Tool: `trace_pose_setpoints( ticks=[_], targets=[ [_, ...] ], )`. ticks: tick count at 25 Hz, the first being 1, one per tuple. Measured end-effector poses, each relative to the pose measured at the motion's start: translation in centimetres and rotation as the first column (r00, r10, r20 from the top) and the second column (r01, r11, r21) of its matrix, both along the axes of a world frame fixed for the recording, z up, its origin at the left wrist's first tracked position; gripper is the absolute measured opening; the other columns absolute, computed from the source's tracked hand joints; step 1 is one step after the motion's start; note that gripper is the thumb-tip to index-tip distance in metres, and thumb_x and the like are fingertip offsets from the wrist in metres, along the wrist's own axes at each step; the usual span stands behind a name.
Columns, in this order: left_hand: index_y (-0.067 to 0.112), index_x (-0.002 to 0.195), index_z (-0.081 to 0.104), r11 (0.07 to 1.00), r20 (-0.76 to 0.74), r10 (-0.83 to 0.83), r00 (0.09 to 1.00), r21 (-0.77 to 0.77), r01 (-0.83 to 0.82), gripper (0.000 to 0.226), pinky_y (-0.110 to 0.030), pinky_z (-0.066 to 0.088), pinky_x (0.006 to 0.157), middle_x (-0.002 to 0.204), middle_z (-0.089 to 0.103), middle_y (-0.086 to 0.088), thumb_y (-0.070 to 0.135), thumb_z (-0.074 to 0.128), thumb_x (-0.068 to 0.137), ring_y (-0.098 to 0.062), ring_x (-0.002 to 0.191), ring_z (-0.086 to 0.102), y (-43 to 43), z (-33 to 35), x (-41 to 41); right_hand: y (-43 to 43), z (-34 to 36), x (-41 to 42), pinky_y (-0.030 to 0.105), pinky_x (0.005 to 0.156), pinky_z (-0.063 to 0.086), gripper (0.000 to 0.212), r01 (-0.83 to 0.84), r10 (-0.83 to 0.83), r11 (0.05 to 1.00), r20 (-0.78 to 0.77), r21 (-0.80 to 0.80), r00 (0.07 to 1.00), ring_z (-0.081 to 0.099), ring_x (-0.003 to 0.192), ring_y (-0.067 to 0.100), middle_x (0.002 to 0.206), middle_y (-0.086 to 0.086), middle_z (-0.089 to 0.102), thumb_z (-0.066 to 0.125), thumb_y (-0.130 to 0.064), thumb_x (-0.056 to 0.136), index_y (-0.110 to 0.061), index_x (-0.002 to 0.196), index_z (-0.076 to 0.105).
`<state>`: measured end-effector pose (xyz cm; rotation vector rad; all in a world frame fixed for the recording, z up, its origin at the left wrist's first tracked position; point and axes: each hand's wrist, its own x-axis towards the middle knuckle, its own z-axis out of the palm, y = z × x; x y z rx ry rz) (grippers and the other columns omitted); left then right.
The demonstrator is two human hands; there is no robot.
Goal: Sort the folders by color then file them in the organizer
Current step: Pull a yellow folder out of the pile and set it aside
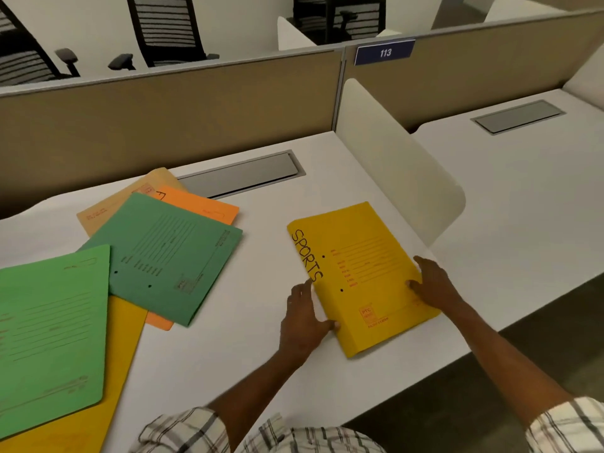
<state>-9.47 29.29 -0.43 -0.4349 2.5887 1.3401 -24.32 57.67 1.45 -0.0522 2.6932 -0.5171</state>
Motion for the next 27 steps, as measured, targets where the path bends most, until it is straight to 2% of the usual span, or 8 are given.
trace_pose_setpoints(
  ticks=[2, 4, 7, 9, 15, 18, 22, 27],
  targets=[
    [0.022, 0.163, 0.012, 0.95, -0.063, -0.206, 0.976, -0.251, 0.185, 0.11, -0.046, 0.038, 0.116, 0.17, 0.007, -0.002, 0.058, 0.076, 0.081, -0.022, 0.155, 0.013, 0.2, -0.5, -0.5, -1.9, -1.1, 1.8, 0.047, 0.12, 0.025, 0.075, -0.076, 0.074, 0.997, -0.112, -0.011, 0.991, 0.027, 0.149, 0.036, 0.163, 0.019, 0.024, 0.061, -0.035, 0.097, -0.007, 0.157, 0.024],
    [0.022, 0.163, 0.01, 0.854, -0.039, -0.39, 0.92, -0.388, 0.346, 0.1, -0.046, 0.024, 0.126, 0.172, -0.006, -0.005, 0.06, 0.065, 0.089, -0.025, 0.158, -0.003, 0.4, -0.9, -1.2, -3.9, -2.6, 3.8, 0.053, 0.122, 0.019, 0.08, -0.17, 0.173, 0.985, -0.108, 0.031, 0.979, 0.014, 0.154, 0.033, 0.168, 0.012, 0.01, 0.053, -0.05, 0.098, -0.016, 0.16, 0.015],
    [0.018, 0.163, 0.01, 0.759, 0.033, -0.536, 0.843, -0.417, 0.499, 0.092, -0.045, 0.012, 0.129, 0.17, -0.012, -0.01, 0.061, 0.054, 0.095, -0.028, 0.158, -0.011, 1.2, -1.2, -1.9, -5.2, -4.6, 5.9, 0.058, 0.121, 0.003, 0.082, -0.213, 0.22, 0.97, -0.054, 0.113, 0.974, -0.007, 0.156, 0.026, 0.168, 0.0, -0.01, 0.038, -0.063, 0.098, -0.028, 0.16, -0.002],
    [0.016, 0.163, 0.007, 0.732, 0.064, -0.569, 0.82, -0.414, 0.541, 0.094, -0.044, 0.009, 0.129, 0.17, -0.014, -0.011, 0.063, 0.052, 0.095, -0.028, 0.157, -0.012, 1.8, -1.3, -2.2, -4.6, -5.0, 6.3, 0.059, 0.122, -0.001, 0.082, -0.214, 0.224, 0.968, -0.069, 0.129, 0.972, -0.011, 0.155, 0.024, 0.168, -0.002, -0.013, 0.033, -0.066, 0.097, -0.03, 0.159, -0.006],
    [0.011, 0.163, 0.004, 0.703, 0.076, -0.58, 0.811, -0.455, 0.546, 0.091, -0.043, 0.008, 0.128, 0.17, -0.012, -0.012, 0.061, 0.047, 0.099, -0.028, 0.158, -0.011, 3.4, -1.3, -3.1, -2.9, -4.9, 6.3, 0.056, 0.122, -0.004, 0.09, -0.202, 0.223, 0.962, -0.102, 0.183, 0.969, -0.015, 0.154, 0.023, 0.166, -0.002, -0.018, 0.005, -0.08, 0.086, -0.029, 0.159, -0.01],
    [0.01, 0.163, 0.003, 0.699, 0.055, -0.582, 0.811, -0.475, 0.534, 0.087, -0.042, 0.006, 0.129, 0.17, -0.01, -0.011, 0.059, 0.041, 0.102, -0.028, 0.158, -0.009, 3.2, -1.4, -3.1, -3.7, -4.5, 6.6, 0.06, 0.123, -0.002, 0.081, -0.157, 0.189, 0.965, -0.144, 0.212, 0.971, -0.013, 0.155, 0.024, 0.168, -0.001, -0.013, 0.007, -0.071, 0.092, -0.028, 0.16, -0.005],
    [0.011, 0.162, -0.002, 0.737, -0.009, -0.518, 0.855, -0.512, 0.441, 0.082, -0.039, 0.001, 0.129, 0.17, -0.012, -0.009, 0.057, 0.034, 0.105, -0.026, 0.158, -0.011, 1.1, -1.4, -2.2, -7.6, -3.3, 7.5, 0.061, 0.122, 0.0, 0.073, -0.114, 0.173, 0.974, -0.321, 0.195, 0.931, -0.006, 0.156, 0.026, 0.169, 0.003, 0.001, -0.002, -0.058, 0.097, -0.024, 0.16, 0.011],
    [0.011, 0.163, -0.001, 0.762, -0.05, -0.372, 0.927, -0.587, 0.274, 0.072, -0.039, -0.006, 0.129, 0.168, -0.017, -0.007, 0.052, 0.021, 0.108, -0.023, 0.156, -0.019, -4.0, -1.0, 1.8, -15.7, -3.1, 9.6, 0.056, 0.124, 0.0, 0.067, -0.271, 0.327, 0.942, -0.353, 0.201, 0.877, -0.013, 0.154, 0.026, 0.167, 0.004, -0.01, 0.002, -0.054, 0.1, -0.023, 0.159, -0.002]
  ],
)
